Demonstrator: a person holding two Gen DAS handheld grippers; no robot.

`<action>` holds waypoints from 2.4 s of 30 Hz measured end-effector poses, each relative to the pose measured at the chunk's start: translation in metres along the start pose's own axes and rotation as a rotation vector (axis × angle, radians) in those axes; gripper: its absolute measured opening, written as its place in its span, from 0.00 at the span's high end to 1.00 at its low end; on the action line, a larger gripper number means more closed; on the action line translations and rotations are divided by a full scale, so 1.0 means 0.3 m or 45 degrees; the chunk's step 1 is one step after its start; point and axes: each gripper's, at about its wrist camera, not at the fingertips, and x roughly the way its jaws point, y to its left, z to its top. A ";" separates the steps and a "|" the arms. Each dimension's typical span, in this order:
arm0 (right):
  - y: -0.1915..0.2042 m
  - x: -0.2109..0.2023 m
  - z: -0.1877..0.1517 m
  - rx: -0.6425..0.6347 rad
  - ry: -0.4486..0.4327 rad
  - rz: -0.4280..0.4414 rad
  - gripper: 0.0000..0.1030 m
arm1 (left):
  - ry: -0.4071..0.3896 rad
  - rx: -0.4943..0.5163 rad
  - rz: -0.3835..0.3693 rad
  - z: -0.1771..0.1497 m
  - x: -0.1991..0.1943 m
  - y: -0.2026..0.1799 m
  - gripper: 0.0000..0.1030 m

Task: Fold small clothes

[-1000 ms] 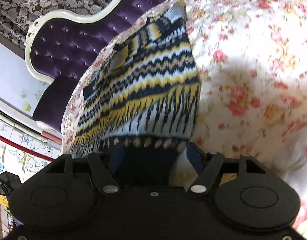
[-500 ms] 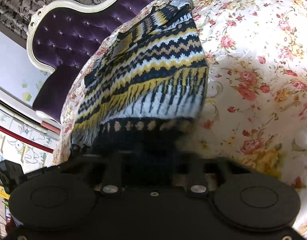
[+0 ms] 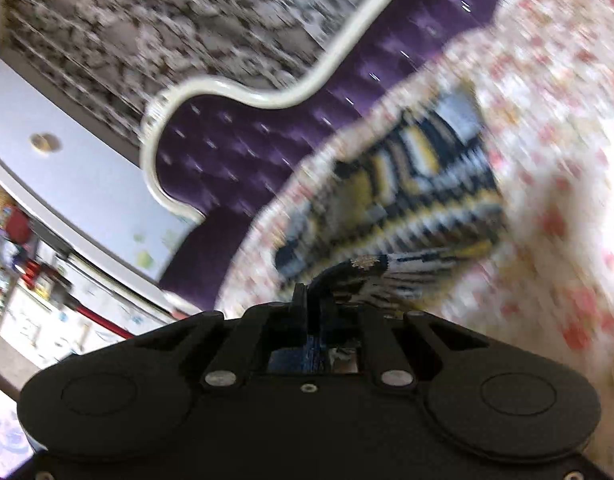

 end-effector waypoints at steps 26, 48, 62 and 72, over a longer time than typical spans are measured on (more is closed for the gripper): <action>-0.331 0.496 0.399 -0.052 -0.129 -0.202 0.36 | -0.141 0.036 0.280 0.353 0.476 0.305 0.43; -0.276 0.580 0.330 -0.611 0.042 -0.369 0.37 | 0.100 0.344 0.308 0.270 0.644 0.257 0.39; -0.325 0.621 0.372 -0.481 0.064 -0.316 0.80 | 0.053 0.308 0.242 0.259 0.655 0.258 0.62; -0.161 0.521 0.349 -0.657 -0.053 -0.302 0.89 | -0.111 0.543 0.327 0.241 0.550 0.133 0.91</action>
